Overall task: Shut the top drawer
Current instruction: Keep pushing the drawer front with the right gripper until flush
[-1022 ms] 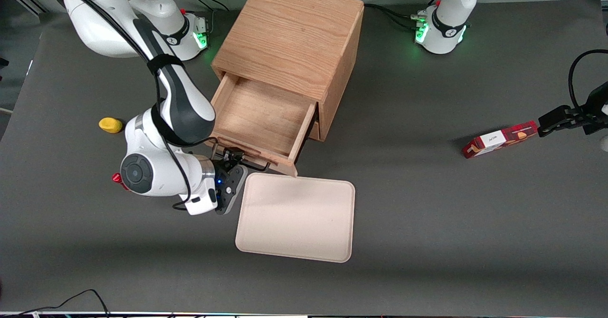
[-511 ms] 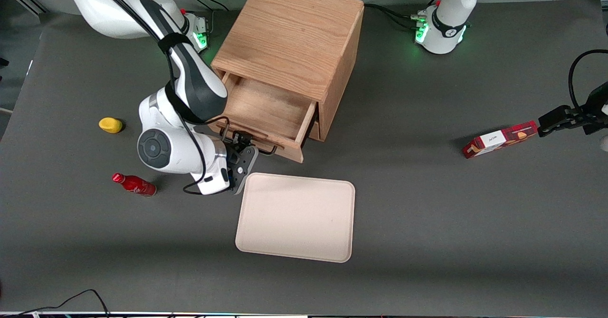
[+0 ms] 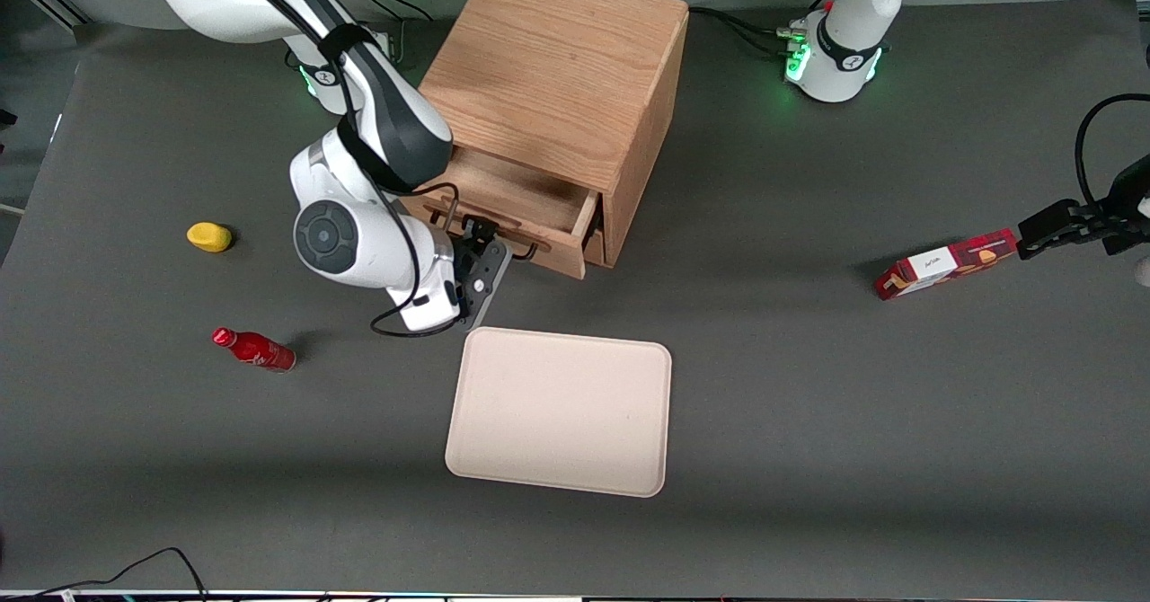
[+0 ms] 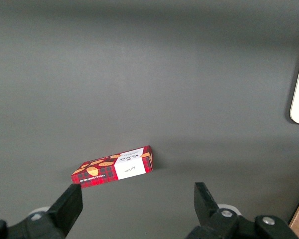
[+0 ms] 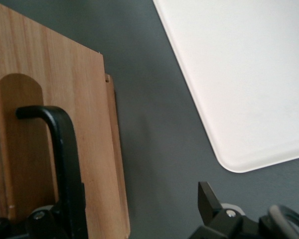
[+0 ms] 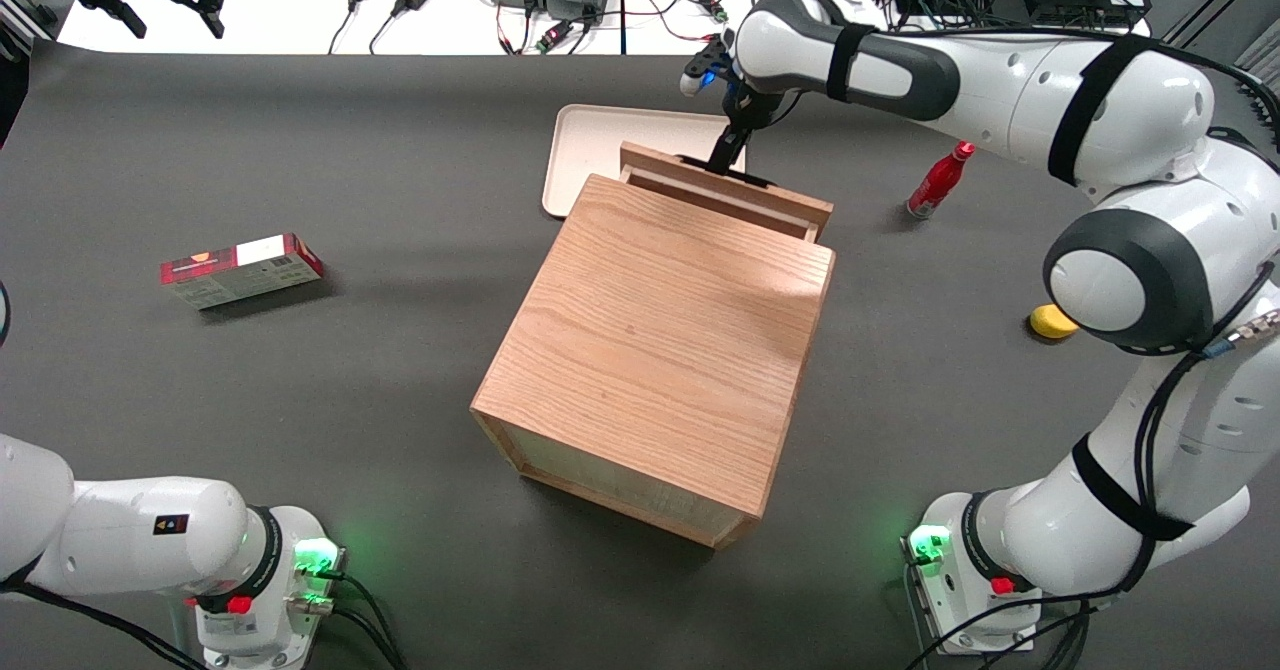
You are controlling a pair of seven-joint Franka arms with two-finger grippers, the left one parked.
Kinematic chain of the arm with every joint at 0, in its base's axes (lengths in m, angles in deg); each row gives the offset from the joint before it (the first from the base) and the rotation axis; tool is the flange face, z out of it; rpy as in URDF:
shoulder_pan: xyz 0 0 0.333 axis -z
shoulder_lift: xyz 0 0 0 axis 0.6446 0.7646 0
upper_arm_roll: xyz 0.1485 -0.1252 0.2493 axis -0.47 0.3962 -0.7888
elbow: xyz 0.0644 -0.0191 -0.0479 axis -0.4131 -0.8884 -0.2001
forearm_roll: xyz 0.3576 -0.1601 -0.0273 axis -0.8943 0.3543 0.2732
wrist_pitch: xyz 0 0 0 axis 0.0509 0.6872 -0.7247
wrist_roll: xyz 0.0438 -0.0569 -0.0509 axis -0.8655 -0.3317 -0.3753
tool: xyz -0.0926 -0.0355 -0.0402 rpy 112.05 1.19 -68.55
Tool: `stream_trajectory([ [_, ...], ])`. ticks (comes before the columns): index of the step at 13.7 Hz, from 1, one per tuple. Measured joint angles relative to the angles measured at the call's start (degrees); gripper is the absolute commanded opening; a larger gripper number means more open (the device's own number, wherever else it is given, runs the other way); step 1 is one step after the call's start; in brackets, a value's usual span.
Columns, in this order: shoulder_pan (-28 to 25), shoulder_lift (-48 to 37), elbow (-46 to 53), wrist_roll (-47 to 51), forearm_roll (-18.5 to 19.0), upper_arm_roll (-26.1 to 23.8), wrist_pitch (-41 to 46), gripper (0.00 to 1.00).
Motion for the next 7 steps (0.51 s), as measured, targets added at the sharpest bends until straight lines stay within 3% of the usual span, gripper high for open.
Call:
stream_trajectory([
  [7, -0.07, -4.78, -7.26, 3.34, 0.0, -4.51, -2.01, 1.0],
])
